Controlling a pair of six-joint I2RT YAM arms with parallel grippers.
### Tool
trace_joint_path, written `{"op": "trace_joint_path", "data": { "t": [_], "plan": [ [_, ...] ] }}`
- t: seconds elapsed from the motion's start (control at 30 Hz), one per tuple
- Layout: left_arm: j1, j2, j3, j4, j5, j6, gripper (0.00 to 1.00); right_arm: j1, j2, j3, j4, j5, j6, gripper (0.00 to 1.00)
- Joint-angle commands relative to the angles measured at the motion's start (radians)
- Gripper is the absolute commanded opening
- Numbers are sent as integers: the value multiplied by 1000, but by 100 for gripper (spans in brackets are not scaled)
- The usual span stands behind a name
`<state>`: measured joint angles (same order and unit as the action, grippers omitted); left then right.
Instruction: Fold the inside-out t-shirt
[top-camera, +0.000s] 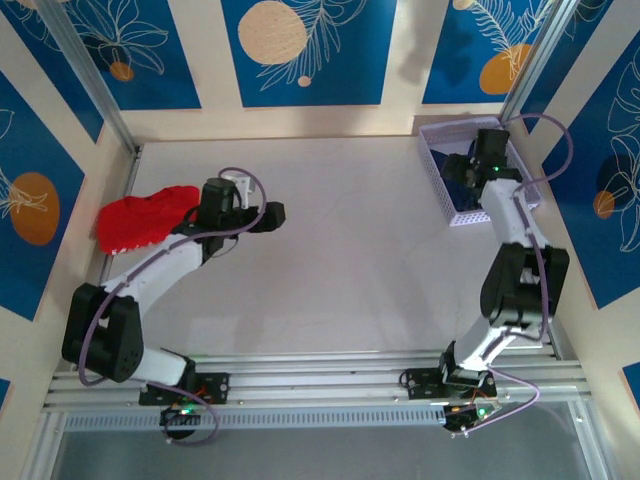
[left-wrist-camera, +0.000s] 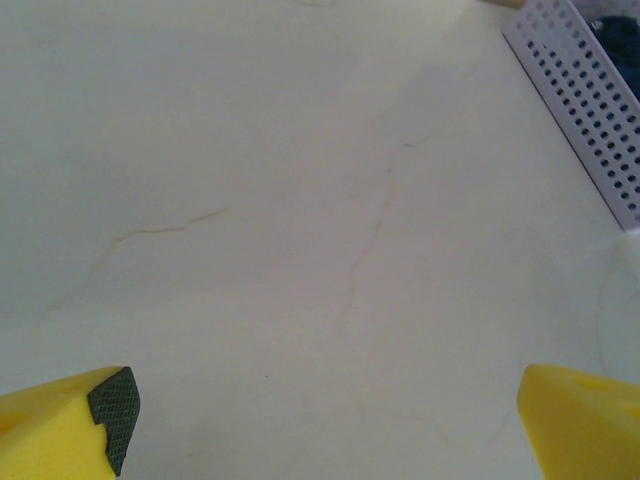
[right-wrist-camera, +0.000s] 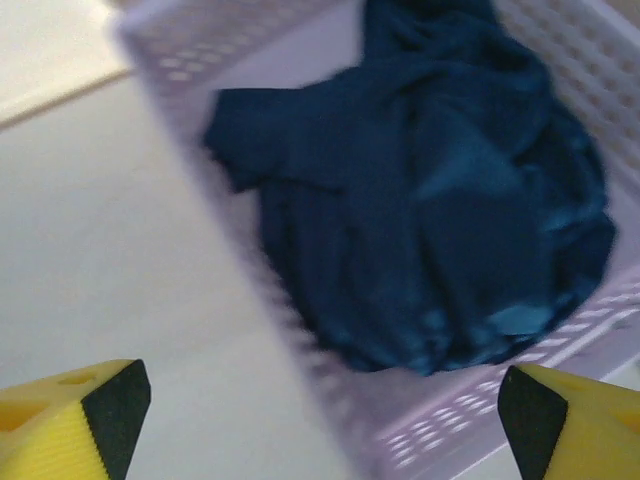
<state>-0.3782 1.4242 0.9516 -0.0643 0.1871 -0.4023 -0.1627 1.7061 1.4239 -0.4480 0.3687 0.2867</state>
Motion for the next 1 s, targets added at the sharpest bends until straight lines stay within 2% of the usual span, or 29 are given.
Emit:
{"op": "trace_joint_path", "data": {
  "t": [0.0, 0.23, 0.37, 0.53, 0.63, 0.7, 0.83, 0.87, 0.97],
  "plan": [
    [-40, 32, 41, -4, 6, 8, 97, -59, 118, 94, -134, 32, -16, 92],
    [-59, 65, 41, -20, -33, 19, 97, -95, 355, 300, -236, 24, -37, 90],
    [-60, 64, 19, -23, -80, 23, 97, -90, 442, 371, -273, -23, -25, 85],
    [-58, 67, 9, -38, -87, 32, 97, -95, 532, 451, -301, -66, -3, 76],
    [-57, 67, 1, -40, -98, 37, 97, -94, 559, 485, -308, -92, 7, 56],
    [-59, 65, -3, -41, -100, 37, 97, -91, 545, 492, -303, -117, 14, 37],
    [-59, 57, -21, -40, -106, 33, 97, -63, 432, 469, -275, -145, 24, 9],
    [-57, 52, -26, -40, -109, 29, 97, -50, 379, 451, -256, -149, 26, 5],
    [-57, 29, -36, -41, -120, 22, 96, 7, 197, 390, -182, -145, 21, 0]
  ]
}}
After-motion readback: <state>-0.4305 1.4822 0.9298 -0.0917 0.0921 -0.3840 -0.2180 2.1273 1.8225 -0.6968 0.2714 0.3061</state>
